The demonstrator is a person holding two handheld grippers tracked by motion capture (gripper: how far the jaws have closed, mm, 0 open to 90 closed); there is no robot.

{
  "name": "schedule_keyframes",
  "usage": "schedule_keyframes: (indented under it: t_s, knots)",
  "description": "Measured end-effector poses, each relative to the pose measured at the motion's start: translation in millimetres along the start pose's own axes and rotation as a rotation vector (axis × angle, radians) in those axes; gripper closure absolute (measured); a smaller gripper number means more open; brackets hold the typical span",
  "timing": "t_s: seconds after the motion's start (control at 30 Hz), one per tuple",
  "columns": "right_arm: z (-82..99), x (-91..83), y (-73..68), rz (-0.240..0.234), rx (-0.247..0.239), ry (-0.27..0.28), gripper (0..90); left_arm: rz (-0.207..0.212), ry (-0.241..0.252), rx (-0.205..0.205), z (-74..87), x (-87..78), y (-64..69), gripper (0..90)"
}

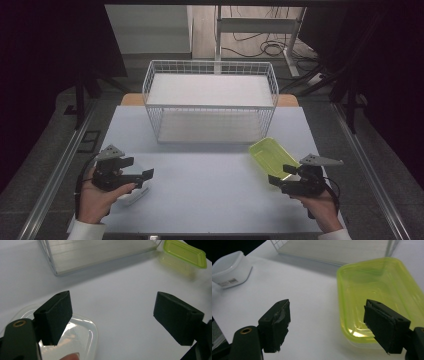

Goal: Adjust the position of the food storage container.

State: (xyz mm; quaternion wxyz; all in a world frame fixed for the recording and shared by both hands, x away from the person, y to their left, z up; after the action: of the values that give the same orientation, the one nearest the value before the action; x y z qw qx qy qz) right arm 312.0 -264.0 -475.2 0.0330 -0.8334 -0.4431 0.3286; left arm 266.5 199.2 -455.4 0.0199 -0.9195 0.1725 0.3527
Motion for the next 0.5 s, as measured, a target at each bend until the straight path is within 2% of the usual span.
schedule_keyframes:
  t_s: [0.17, 0.27, 0.37, 0.43, 0.5]
  knots:
    - [-0.3, -4.1, 4.4, 0.013, -0.003, 0.003, 21.7, -0.002, -0.005, 0.0, 3.7, 0.2, 0.3, 15.5]
    - [-1.1, -1.4, 3.5, 0.01, -0.021, -0.015, 22.7, -0.001, -0.019, -0.011, 8.0, 0.8, 0.4, 15.5]
    - [-1.3, 0.6, 2.1, 0.0, -0.022, -0.03, 23.8, -0.005, -0.022, -0.002, 8.7, -0.7, 3.2, 15.4]
    - [-2.6, 2.6, -0.1, -0.01, 0.005, -0.044, 25.3, -0.005, -0.02, -0.002, 8.4, -2.8, 4.7, 15.4]
    - [-3.0, 3.1, -0.4, -0.009, 0.01, -0.047, 25.7, -0.004, -0.017, -0.007, 8.4, -4.7, 5.4, 15.6]
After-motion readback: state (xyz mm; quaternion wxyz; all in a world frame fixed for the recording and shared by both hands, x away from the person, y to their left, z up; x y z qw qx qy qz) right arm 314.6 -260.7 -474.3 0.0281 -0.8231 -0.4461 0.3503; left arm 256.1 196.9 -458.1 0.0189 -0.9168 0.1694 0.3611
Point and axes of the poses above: each handheld gripper's, and its own axes: x roughly forward along the jaws, z roughly out of its underside, y roughly to its right, the point moved 5 cm from there along x, roughly forward along the jaws, and after that the axes turned 12 degrees about -z, right-handed, at the moved point
